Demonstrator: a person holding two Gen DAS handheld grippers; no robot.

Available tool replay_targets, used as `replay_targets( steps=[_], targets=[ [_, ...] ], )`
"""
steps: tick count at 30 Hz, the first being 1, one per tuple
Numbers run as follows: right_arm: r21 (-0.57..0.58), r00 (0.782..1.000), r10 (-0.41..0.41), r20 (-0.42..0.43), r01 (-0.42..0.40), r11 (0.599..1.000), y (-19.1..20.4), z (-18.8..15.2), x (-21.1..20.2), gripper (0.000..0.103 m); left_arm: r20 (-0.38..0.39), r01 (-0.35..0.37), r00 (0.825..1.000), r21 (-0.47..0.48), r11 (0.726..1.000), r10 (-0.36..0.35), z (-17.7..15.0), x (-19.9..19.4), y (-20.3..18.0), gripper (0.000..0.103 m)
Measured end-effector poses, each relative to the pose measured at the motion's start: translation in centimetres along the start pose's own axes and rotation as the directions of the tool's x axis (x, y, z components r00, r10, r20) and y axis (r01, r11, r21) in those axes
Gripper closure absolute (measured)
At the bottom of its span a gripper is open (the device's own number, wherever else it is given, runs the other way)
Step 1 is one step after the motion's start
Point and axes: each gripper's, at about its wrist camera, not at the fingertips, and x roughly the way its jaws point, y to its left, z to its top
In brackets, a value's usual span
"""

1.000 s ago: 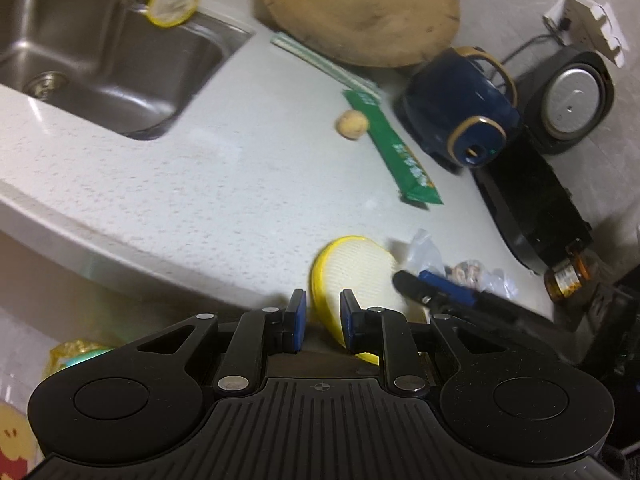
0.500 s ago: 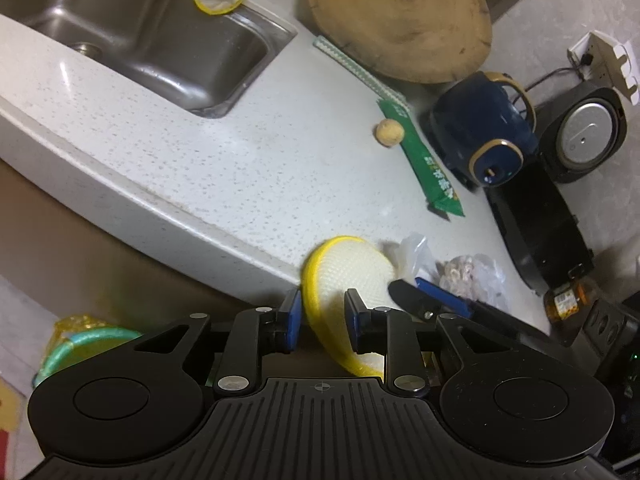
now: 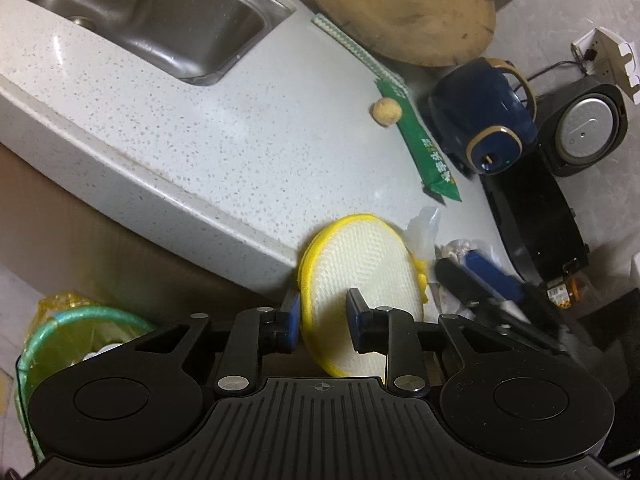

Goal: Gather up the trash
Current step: 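Close the right tool on the plastic bags while the left tool holds the sponge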

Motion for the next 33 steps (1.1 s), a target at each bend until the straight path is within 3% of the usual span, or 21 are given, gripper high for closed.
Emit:
replay_targets(
  steps=[2,6,18,26,30,33],
  targets=[
    [-0.022,1.000,0.017,-0.017,-0.017,1.000,0.0,0.2,-0.2,0.049,0.006,0.019,1.000,-0.029,0.999,-0.019,0.0,0.1,0.3,0.074],
    [0.030,0.991,0.064,-0.118,-0.061,0.998,0.1,-0.6,1.6,0.072,0.012,0.065,0.998,-0.077,0.995,-0.064,-0.1,0.3,0.7,0.075],
    [0.109,0.989,0.093,-0.112,-0.080,0.991,-0.6,-1.4,2.5,0.072,0.048,0.012,0.999,0.064,0.998,-0.015,0.6,-0.9,-2.9,0.082],
    [0.059,0.994,0.060,-0.096,-0.054,0.997,-0.2,-1.0,1.9,0.072,0.070,-0.031,0.997,0.104,0.994,0.024,0.6,-0.9,-3.6,0.084],
    [-0.001,0.998,-0.056,0.005,0.056,0.998,-0.6,-0.1,-0.7,0.036,0.081,-0.048,0.996,0.123,0.991,0.038,0.5,-1.2,-3.5,0.085],
    [-0.018,0.981,-0.194,0.030,0.195,0.981,-2.0,-0.3,-1.0,0.031,0.094,-0.053,0.995,0.107,0.993,0.043,0.6,-1.5,-3.1,0.085]
  ],
)
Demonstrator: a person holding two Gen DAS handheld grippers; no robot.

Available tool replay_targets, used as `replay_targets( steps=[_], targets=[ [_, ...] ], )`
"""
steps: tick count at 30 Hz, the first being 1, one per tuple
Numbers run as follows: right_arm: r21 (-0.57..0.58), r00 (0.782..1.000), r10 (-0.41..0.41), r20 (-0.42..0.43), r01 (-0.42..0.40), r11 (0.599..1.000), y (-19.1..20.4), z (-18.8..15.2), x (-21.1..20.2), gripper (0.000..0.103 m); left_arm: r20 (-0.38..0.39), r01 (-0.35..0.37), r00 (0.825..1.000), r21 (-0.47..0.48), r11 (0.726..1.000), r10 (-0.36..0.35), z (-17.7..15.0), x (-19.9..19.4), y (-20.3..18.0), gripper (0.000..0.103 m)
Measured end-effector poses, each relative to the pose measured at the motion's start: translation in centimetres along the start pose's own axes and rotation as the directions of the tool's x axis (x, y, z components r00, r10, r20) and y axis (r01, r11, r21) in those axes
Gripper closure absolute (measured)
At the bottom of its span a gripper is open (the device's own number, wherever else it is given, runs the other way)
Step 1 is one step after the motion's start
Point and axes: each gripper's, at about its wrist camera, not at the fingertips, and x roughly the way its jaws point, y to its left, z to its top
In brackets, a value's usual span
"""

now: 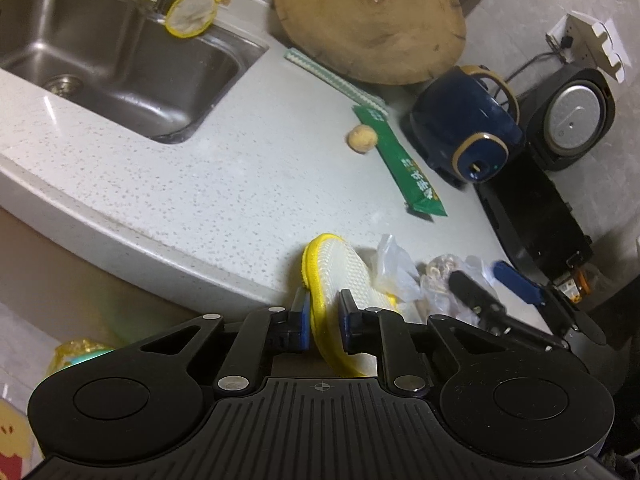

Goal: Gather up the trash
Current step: 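Close the right tool on the plastic bags while the left tool holds the sponge, then carry the sponge and plastic bags in both tools over the trash bin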

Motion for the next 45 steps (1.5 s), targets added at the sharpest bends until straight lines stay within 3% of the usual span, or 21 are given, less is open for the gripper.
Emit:
replay_targets(
  steps=[2,6,12,15,22,26,35,38,42,45],
  targets=[
    [0.049,0.998,-0.032,-0.060,0.035,0.998,-1.4,-0.5,1.0,0.031,0.014,-0.008,1.000,-0.011,1.000,0.008,0.0,-0.3,0.5,0.085],
    [0.211,0.991,0.027,-0.130,0.001,0.978,-3.7,-1.6,2.6,0.033,0.028,-0.023,0.999,-0.012,1.000,0.023,-0.2,-1.5,1.5,0.085],
    [0.190,0.986,0.117,-0.122,-0.092,0.977,-1.9,-0.1,3.7,0.081,0.050,-0.051,0.997,-0.041,0.998,0.053,-0.9,-4.3,3.9,0.085],
    [0.144,0.970,0.212,-0.117,-0.195,0.970,1.1,1.0,3.8,0.085,0.070,-0.069,0.995,-0.062,0.996,0.073,-1.4,-6.3,5.3,0.086],
    [0.039,0.900,0.414,-0.137,-0.413,0.910,10.0,1.6,1.8,0.086,0.090,-0.146,0.983,-0.136,0.980,0.159,-3.6,-10.9,9.6,0.086],
    [0.057,0.828,0.522,-0.206,-0.522,0.851,13.6,0.8,0.6,0.092,0.070,-0.182,0.977,-0.205,0.962,0.200,-5.3,-12.2,12.7,0.086],
    [0.094,0.763,0.528,-0.373,-0.535,0.840,18.8,-2.0,0.8,0.094,0.045,-0.170,0.981,-0.288,0.942,0.190,-7.8,-13.3,17.2,0.086],
    [0.096,0.791,0.502,-0.349,-0.503,0.859,18.6,-1.1,0.4,0.095,0.051,-0.150,0.984,-0.302,0.941,0.173,-8.2,-13.9,18.1,0.086],
    [0.050,0.876,0.445,-0.189,-0.444,0.895,16.6,3.0,-2.2,0.095,0.092,-0.106,0.986,-0.306,0.946,0.140,-7.6,-14.7,18.3,0.086],
    [-0.004,0.935,0.346,-0.078,-0.348,0.938,14.7,5.9,-2.4,0.095,0.130,-0.046,0.988,-0.292,0.955,0.087,-6.7,-14.5,17.7,0.086]
  ],
)
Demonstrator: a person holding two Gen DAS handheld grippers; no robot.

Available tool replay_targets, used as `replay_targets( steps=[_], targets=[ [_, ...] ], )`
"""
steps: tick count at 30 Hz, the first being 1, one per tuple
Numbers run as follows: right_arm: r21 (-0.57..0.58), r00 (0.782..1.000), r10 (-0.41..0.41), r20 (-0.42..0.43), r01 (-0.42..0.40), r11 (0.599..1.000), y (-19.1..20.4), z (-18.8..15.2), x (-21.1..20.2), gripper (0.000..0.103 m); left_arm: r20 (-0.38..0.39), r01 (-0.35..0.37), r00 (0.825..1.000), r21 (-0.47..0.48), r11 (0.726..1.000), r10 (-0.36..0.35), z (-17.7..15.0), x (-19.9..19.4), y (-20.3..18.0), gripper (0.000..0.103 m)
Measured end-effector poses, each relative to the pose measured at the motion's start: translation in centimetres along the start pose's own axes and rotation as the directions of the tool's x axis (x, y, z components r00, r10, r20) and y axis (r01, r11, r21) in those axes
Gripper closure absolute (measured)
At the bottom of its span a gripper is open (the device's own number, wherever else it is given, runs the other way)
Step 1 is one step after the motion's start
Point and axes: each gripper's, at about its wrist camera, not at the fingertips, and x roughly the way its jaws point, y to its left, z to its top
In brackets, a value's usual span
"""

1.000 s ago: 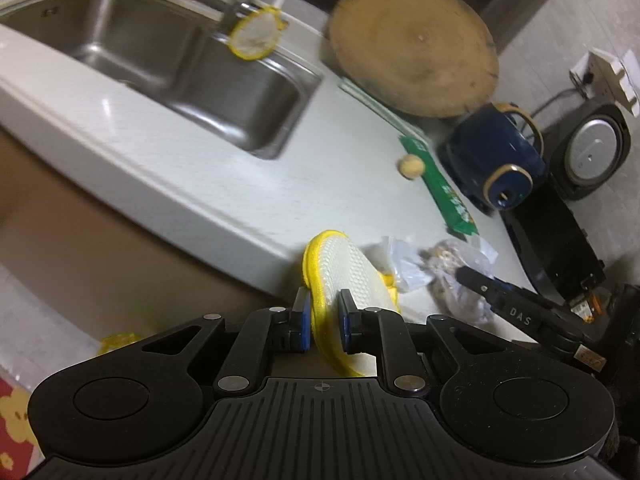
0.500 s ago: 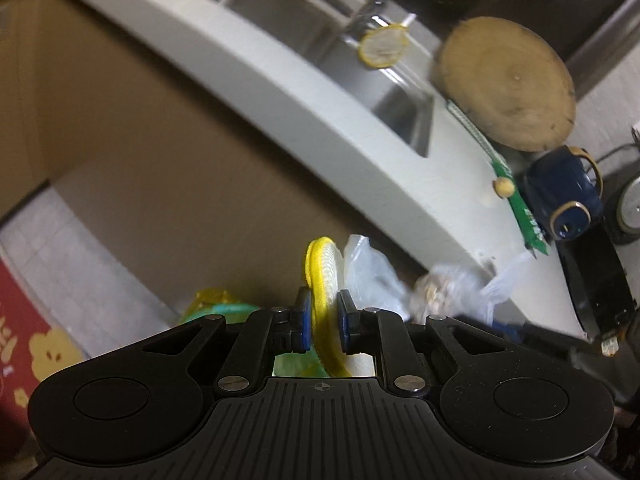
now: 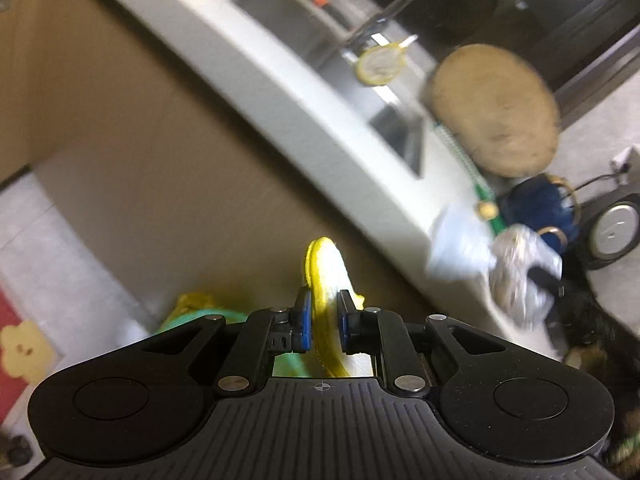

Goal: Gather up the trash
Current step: 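Carry the sponge and plastic bags in both tools over the trash bin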

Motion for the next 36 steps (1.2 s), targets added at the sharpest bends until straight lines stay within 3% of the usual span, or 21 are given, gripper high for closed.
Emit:
replay_targets(
  steps=[2,4,9,11,13,15,18,22,24,27,29,33,36],
  targets=[
    [-0.010,0.996,-0.086,0.018,0.086,0.996,-2.0,1.1,0.9,0.095,0.006,0.038,0.999,0.006,0.999,-0.038,0.4,0.6,-1.1,0.086],
    [-0.003,0.991,-0.128,-0.028,0.128,0.992,-4.4,1.4,3.2,0.095,0.003,0.077,0.997,0.026,0.997,-0.077,0.9,1.5,-2.4,0.086],
    [0.137,0.974,-0.153,-0.169,0.177,0.975,-9.2,0.4,7.3,0.092,-0.012,0.119,0.993,0.104,0.987,-0.119,1.8,4.0,-7.0,0.086],
    [0.164,0.980,-0.142,-0.136,0.163,0.973,-9.7,0.1,5.8,0.081,0.003,0.145,0.989,0.158,0.977,-0.148,1.9,4.0,-9.0,0.086],
    [0.137,0.980,-0.181,-0.077,0.190,0.972,-10.0,0.2,3.8,0.041,0.021,0.155,0.987,0.192,0.969,-0.162,2.4,4.1,-10.5,0.086],
    [0.087,0.972,-0.236,0.000,0.235,0.968,-10.0,0.1,2.1,0.029,0.033,0.140,0.988,0.194,0.971,-0.149,3.0,5.0,-11.4,0.086],
    [0.029,0.969,-0.247,0.032,0.246,0.969,-9.8,0.3,2.1,0.029,0.054,0.075,0.995,0.175,0.982,-0.086,3.6,6.5,-11.7,0.086],
    [-0.004,0.982,-0.189,-0.007,0.189,0.982,-8.4,-0.7,4.9,0.030,0.073,0.025,0.997,0.126,0.992,-0.034,4.1,7.8,-11.0,0.086],
    [-0.021,0.979,-0.198,-0.057,0.197,0.980,-7.9,-1.4,7.4,0.030,0.069,0.007,0.998,0.102,0.995,-0.014,4.5,8.5,-10.6,0.086],
    [0.032,0.965,-0.241,-0.105,0.245,0.969,-9.1,-2.4,9.4,0.031,0.045,-0.001,0.999,0.110,0.994,-0.004,4.9,9.1,-10.5,0.086],
    [0.100,0.970,-0.224,-0.100,0.233,0.967,-10.2,-2.7,9.1,0.033,0.037,-0.007,0.999,0.128,0.992,0.003,4.9,9.4,-10.6,0.086],
    [0.102,0.975,-0.186,-0.121,0.199,0.975,-10.5,-2.8,8.6,0.064,0.023,0.006,1.000,0.108,0.994,-0.008,4.6,9.9,-9.9,0.086],
    [0.140,0.985,-0.089,-0.146,0.110,0.984,-10.0,-2.6,7.7,0.073,-0.005,0.055,0.999,0.096,0.994,-0.054,4.0,9.4,-9.3,0.086]
  ],
)
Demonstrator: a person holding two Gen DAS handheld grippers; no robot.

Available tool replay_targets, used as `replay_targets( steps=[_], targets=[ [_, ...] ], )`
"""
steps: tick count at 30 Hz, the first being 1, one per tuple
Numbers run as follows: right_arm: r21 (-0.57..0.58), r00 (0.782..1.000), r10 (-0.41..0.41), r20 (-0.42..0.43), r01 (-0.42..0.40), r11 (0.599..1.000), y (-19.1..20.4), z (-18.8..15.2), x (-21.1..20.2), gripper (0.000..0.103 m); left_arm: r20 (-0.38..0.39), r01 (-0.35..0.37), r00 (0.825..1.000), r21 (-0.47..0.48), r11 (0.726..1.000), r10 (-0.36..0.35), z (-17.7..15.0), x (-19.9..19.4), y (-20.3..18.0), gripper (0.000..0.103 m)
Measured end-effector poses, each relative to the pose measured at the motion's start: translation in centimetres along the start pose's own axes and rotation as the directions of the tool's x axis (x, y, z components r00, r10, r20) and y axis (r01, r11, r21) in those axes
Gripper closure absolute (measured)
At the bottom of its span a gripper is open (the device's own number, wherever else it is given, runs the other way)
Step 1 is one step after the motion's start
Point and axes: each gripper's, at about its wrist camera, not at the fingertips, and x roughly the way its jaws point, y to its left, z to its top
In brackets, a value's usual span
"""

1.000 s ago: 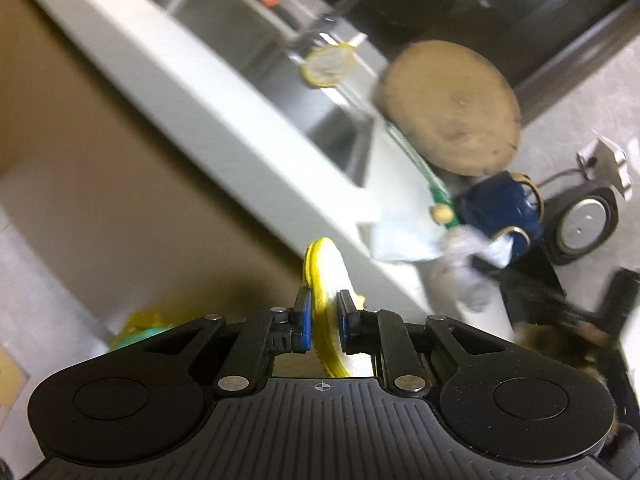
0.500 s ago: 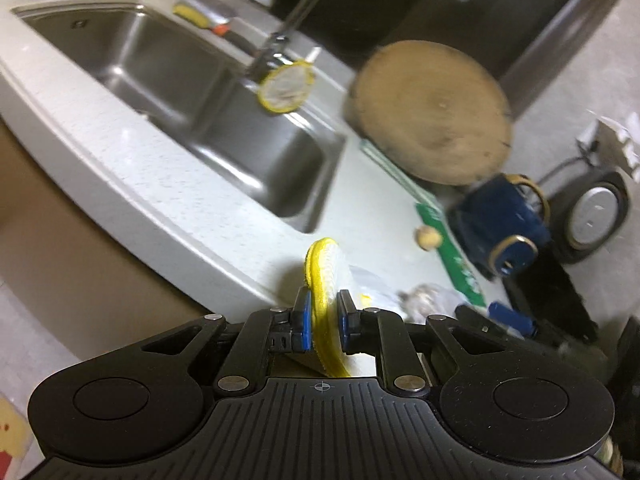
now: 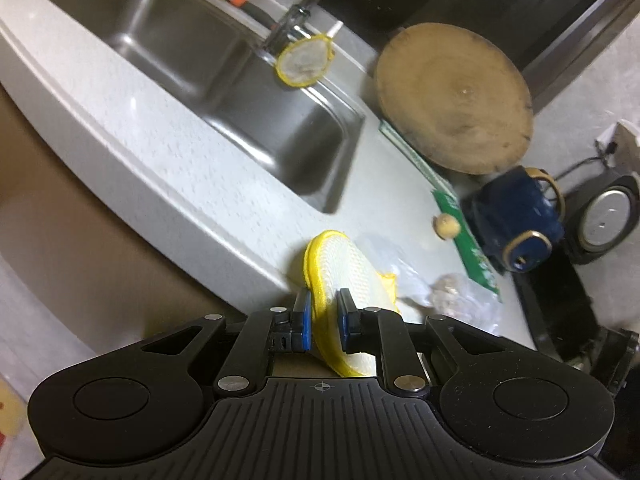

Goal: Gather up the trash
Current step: 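Carry the sponge and plastic bags in both tools over the trash bin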

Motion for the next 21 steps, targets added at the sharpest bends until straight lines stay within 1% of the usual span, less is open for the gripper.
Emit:
replay_targets(
  steps=[2,7,9,11,13,16,19,21],
  targets=[
    [0.008,0.997,0.071,-0.017,-0.071,0.997,1.0,-0.5,-0.8,0.074,-0.011,0.022,1.000,-0.003,1.000,-0.022,-0.4,-0.7,0.5,0.086],
    [-0.013,0.989,0.149,-0.023,-0.150,0.989,4.6,-2.1,-3.3,0.076,-0.033,0.033,0.999,-0.041,0.999,-0.034,-1.7,-3.3,3.5,0.086],
    [0.018,0.973,0.221,-0.066,-0.221,0.975,5.6,-3.1,-3.6,0.077,-0.050,0.024,0.998,-0.057,0.998,-0.027,-2.4,-4.0,4.9,0.086],
    [0.012,0.961,0.246,-0.124,-0.246,0.969,7.0,-4.4,-3.1,0.078,-0.083,0.000,0.997,-0.068,0.998,-0.006,-3.3,-4.2,6.5,0.087],
    [0.018,0.948,0.254,-0.190,-0.256,0.967,8.1,-5.9,-1.9,0.078,-0.127,-0.036,0.992,-0.095,0.995,0.024,-4.3,-3.6,8.3,0.087],
    [0.078,0.922,0.263,-0.284,-0.251,0.965,8.4,-7.7,0.1,0.078,-0.192,-0.076,0.980,-0.160,0.984,0.045,-5.7,-2.3,11.2,0.087],
    [0.114,0.900,0.261,-0.350,-0.235,0.965,7.9,-9.0,1.7,0.078,-0.259,-0.127,0.963,-0.203,0.971,0.072,-7.4,-0.3,13.5,0.087],
    [0.118,0.890,0.225,-0.397,-0.193,0.974,7.4,-10.2,2.9,0.078,-0.308,-0.160,0.947,-0.219,0.963,0.087,-8.6,1.4,14.8,0.087]
  ],
)
